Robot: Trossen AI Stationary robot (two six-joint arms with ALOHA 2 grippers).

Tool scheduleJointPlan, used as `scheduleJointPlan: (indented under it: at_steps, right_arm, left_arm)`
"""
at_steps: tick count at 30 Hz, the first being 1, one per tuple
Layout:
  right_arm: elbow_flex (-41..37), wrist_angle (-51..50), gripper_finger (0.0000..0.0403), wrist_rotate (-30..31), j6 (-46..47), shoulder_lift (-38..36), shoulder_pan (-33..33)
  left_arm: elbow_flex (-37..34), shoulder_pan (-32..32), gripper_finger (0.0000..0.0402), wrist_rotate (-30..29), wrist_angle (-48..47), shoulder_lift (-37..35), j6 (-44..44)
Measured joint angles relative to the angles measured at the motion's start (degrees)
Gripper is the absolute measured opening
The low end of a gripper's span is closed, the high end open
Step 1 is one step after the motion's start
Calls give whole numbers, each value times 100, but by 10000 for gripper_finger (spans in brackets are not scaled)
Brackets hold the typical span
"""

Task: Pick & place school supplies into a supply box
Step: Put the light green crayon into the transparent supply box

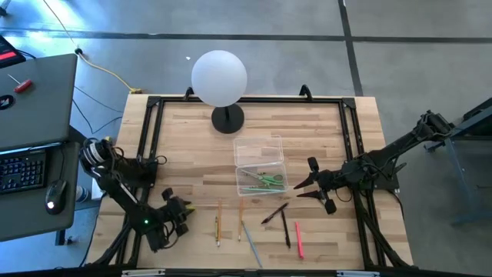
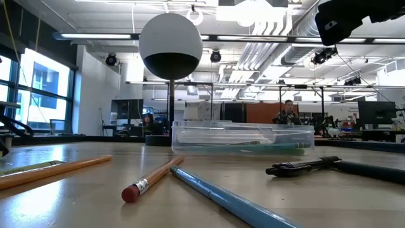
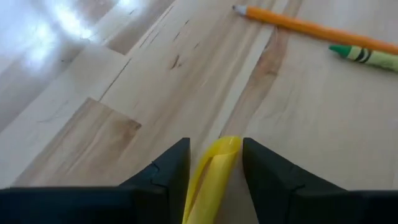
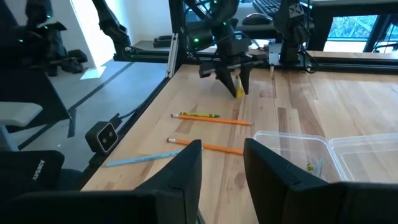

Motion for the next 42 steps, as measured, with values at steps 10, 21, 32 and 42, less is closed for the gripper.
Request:
scheduleJointPlan:
  at_steps: [10, 21, 32, 42]
  right_arm:
    - [0, 0, 99, -1, -32, 0, 0]
    - [-1, -2, 99, -337, -348, 0, 4]
    - [-4, -4, 99, -495, -350, 0, 4]
    - [-9, -4, 99, -562, -352, 0, 6]
  left_arm:
    - [-1581, -528, 129, -1313, 3116, 315, 65]
    - [-1606, -540, 100, -1668, 3256, 739, 45]
    - [-1500, -237, 107, -1622, 3302, 782, 263]
    - [-1480, -221, 111, -2010, 3364, 1044, 226]
